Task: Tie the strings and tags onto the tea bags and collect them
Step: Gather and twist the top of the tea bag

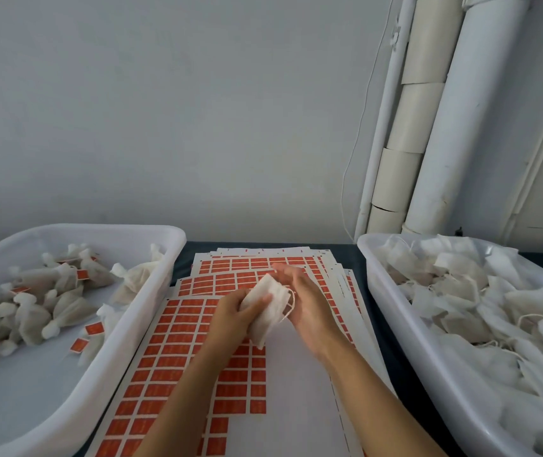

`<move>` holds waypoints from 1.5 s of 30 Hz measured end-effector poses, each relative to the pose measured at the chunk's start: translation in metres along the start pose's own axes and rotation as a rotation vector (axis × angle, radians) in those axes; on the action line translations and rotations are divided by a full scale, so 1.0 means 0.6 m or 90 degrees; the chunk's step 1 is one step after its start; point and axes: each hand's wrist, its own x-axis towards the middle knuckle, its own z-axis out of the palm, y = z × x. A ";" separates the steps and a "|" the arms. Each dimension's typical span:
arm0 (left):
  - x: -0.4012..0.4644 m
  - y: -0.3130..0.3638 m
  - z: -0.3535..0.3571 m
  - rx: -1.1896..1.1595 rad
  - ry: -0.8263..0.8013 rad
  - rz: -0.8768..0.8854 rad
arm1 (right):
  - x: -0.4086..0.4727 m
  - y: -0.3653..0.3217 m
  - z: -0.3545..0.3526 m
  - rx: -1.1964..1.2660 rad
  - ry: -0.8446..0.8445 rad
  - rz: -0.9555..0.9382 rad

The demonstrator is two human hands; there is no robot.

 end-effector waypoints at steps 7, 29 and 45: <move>-0.010 -0.017 0.006 -0.011 0.102 -0.009 | -0.014 0.055 -0.010 -0.094 0.073 -0.032; 0.024 0.009 0.047 -0.091 0.069 -0.037 | 0.032 0.065 -0.035 -0.234 0.087 -0.134; -0.006 -0.020 0.006 0.075 0.011 0.008 | 0.002 0.086 -0.009 -0.444 0.125 -0.189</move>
